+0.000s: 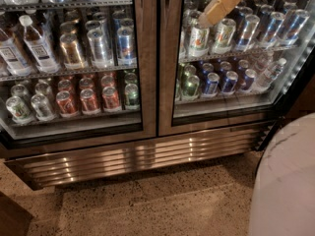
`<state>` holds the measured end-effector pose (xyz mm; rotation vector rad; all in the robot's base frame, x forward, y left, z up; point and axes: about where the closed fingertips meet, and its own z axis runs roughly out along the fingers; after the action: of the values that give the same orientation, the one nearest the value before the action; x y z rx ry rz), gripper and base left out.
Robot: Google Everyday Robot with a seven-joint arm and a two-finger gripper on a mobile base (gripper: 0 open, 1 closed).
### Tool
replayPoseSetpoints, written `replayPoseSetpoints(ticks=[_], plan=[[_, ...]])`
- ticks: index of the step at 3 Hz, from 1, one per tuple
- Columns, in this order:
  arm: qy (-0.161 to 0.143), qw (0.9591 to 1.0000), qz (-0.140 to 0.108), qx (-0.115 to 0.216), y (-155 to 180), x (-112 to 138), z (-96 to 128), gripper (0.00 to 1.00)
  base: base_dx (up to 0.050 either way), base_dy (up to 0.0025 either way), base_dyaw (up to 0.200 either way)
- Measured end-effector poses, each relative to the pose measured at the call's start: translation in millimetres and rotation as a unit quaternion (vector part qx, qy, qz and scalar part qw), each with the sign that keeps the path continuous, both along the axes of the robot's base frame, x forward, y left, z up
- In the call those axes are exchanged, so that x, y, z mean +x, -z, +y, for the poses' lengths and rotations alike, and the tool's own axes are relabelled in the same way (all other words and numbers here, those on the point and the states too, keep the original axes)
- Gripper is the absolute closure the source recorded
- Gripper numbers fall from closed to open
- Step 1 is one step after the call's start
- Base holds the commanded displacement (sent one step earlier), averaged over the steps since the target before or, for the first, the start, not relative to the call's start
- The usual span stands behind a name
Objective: Open right fridge door
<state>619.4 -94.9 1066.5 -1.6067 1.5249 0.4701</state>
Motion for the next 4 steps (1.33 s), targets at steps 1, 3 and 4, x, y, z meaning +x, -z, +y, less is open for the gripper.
replayPoseSetpoints(ticks=[1,3,4], plan=[[-0.011,0.9998,0.006,0.013,2.9,3.7,5.9,0.0,0.0,0.0,0.0],[-0.081,0.9964,0.018,0.016,10.1,13.5,39.2,0.0,0.0,0.0,0.0],[-0.107,0.9942,0.015,-0.009,12.2,11.3,47.3,0.0,0.0,0.0,0.0]])
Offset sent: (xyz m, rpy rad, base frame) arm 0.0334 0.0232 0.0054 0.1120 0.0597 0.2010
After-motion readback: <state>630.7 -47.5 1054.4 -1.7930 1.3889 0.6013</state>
